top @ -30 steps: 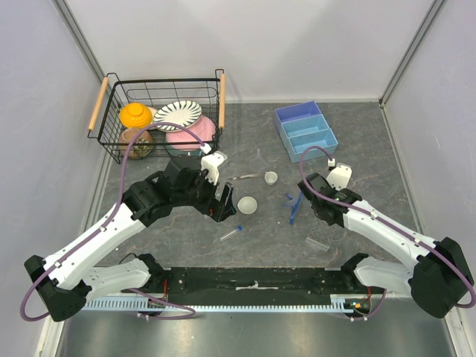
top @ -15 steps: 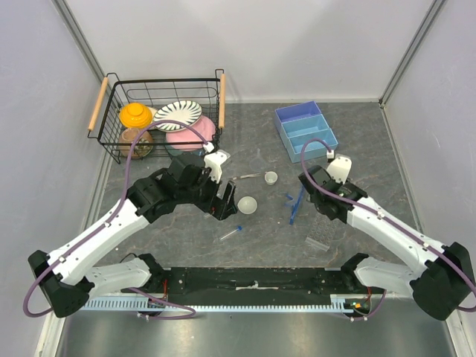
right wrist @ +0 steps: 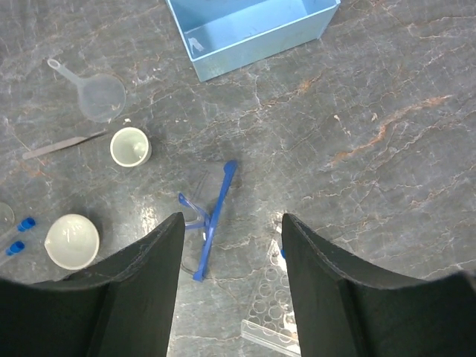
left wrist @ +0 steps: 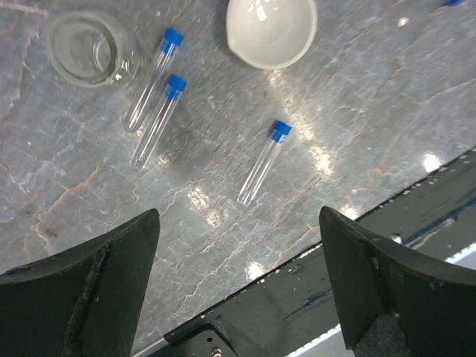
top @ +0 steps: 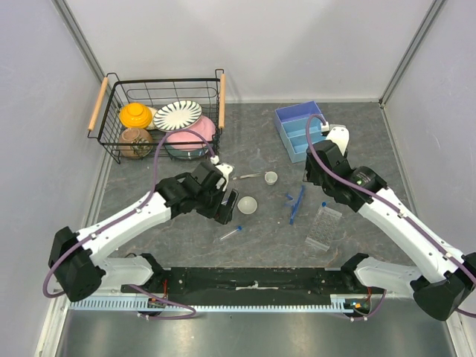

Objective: Organize the chemistry lab equipment

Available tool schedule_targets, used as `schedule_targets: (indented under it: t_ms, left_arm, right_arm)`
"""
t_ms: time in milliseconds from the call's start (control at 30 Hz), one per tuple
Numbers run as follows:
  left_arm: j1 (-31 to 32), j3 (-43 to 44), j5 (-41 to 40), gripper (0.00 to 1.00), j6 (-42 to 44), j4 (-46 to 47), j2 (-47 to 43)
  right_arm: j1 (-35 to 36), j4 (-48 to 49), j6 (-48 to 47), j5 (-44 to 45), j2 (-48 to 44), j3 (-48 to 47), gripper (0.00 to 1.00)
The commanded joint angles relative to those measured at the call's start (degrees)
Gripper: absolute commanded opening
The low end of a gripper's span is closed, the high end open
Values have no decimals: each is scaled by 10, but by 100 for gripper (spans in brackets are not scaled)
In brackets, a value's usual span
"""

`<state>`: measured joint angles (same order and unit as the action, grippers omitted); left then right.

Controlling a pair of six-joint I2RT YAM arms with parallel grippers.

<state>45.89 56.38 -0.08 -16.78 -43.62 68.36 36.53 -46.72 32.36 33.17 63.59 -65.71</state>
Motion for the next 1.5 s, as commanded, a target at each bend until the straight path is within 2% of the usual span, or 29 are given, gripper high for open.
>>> schedule_targets:
  t_ms: [0, 300, 633, 1067, 1467]
  left_arm:
    - [2, -31, -32, 88, -55, 57, 20]
    - [1, -96, -108, 82, -100, 104, 39]
    - [-8, -129, -149, 77, -92, 156, 83]
    - [-42, -105, -147, 74, -54, 200, 146]
    - [-60, -119, -111, 56, -62, 210, 150]
  right_arm:
    - [3, -4, -50, -23, -21, -9, 62]
    - [2, 18, -78, -42, -52, 27, 62]
    - [2, 43, -86, -49, -73, 53, 62]
    - [2, 62, -98, -54, -63, 60, 61]
    - [2, 65, -101, -51, -62, 66, 61]
